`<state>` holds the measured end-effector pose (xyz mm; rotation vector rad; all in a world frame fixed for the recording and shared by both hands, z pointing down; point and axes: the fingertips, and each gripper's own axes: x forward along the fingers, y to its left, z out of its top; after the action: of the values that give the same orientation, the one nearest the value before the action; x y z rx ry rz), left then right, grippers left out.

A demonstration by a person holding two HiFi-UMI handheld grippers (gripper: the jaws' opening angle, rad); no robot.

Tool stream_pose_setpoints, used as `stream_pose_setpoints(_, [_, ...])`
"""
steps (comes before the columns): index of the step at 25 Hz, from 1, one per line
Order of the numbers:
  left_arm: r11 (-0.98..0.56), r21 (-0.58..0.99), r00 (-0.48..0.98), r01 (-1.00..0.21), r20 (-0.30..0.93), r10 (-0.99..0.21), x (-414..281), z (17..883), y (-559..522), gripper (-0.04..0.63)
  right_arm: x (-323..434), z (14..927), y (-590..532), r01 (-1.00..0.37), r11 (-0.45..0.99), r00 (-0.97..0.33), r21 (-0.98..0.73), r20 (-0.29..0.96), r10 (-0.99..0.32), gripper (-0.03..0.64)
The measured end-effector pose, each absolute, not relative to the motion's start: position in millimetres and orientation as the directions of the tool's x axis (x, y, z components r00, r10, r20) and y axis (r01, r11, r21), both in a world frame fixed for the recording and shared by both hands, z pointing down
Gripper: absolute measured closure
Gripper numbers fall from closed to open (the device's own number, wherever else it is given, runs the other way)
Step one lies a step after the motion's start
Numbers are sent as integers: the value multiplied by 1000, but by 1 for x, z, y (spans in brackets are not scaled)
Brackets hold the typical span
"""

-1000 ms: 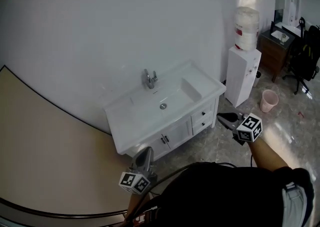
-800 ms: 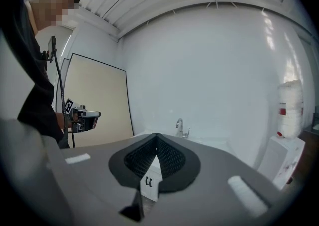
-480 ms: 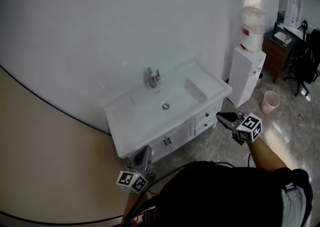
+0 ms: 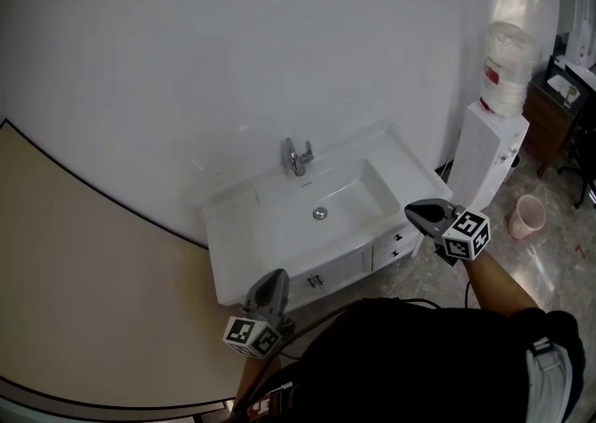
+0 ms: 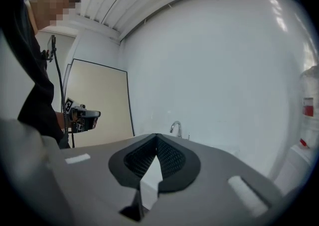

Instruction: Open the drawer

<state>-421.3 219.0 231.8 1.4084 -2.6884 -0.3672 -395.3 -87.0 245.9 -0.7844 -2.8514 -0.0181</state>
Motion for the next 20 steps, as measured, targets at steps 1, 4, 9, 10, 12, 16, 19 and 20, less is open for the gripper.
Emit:
stream_pose_setpoints(1, [562,248,-587,-789,-37,-809,-426,230,211,595,-406,244,-96,520,853,-837,-36,177,518,621])
stream_pose_setpoints(4, [598,251,-624,-761,-35,-780,-436,226,186,595,-429,237,-121,561,827,-813,-34,167,558,621])
stream_pose_setpoints(9, [650,255,-676,-716,-22,-736,-447,228,151,595,-458,237,-153,620,784,-770,-29,168,615,621])
stream_pose_setpoints(10, [657,259,-683,-709,-18,-730,-450,230,146,595,-463,240,-158,628,778,-764,-29,171,623,621])
stream_pose_setpoints(12, [664,262,-690,-700,-9,-724,-455,233,133,595,-472,244,-168,640,767,-753,-32,173,635,621])
stream_pose_setpoints(16, [668,263,-691,-697,3,-723,-466,237,116,595,-490,251,-178,653,756,-741,-45,172,649,621])
stream_pose_setpoints(19, [668,263,-690,-696,15,-724,-480,241,117,595,-504,257,-178,650,758,-740,-55,177,648,621])
stream_pose_setpoints(20, [666,264,-687,-697,18,-726,-487,242,119,595,-508,259,-177,647,760,-742,-56,179,646,621])
